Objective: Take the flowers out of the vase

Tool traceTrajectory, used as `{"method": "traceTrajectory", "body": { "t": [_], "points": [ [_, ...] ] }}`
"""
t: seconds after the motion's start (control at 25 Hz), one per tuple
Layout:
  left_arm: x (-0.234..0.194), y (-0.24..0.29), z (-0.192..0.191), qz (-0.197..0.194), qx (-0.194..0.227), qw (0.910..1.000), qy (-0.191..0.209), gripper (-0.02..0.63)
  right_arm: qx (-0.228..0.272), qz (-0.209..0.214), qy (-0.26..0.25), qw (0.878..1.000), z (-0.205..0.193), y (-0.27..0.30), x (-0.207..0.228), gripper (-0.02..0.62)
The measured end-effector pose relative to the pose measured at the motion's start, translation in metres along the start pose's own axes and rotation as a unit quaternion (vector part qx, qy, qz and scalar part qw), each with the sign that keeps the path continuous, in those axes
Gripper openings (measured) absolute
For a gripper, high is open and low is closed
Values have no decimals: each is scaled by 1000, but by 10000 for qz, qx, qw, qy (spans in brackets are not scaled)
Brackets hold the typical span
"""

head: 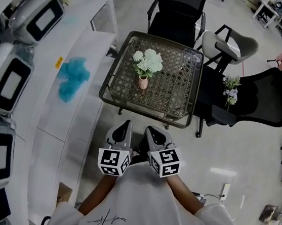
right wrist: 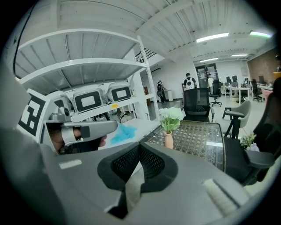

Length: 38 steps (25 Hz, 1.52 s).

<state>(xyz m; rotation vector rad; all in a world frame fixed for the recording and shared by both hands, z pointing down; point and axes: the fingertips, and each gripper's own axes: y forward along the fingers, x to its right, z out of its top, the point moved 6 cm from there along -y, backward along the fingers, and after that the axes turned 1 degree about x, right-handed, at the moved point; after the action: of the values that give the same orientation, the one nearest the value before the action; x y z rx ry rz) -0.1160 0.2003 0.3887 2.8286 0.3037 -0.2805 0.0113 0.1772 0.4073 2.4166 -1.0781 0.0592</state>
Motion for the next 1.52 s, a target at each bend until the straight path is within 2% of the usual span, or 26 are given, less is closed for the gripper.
{"method": "traceTrajectory", "body": {
  "t": [0.04, 0.16, 0.56, 0.92, 1.52],
  "points": [
    [-2, 5, 5, -5, 31, 10000, 28, 2, -1, 3, 5, 10000, 3, 4, 3, 8],
    [-10, 21, 9, -15, 14, 9998, -218, 2, -3, -11, 51, 10000, 11, 16, 14, 8],
    [-27, 62, 12, -9, -279, 9991, -323, 2, -43, 52, 124, 9999, 34, 50, 44, 8],
    [-40, 92, 21, 134, -230, 9980, -578, 2, -42, 48, 139, 9999, 50, 71, 69, 8],
    [-45, 149, 31, 137, -357, 9978, -532, 2, 48, 158, 221, 9996, 74, 106, 115, 8]
  ]
}}
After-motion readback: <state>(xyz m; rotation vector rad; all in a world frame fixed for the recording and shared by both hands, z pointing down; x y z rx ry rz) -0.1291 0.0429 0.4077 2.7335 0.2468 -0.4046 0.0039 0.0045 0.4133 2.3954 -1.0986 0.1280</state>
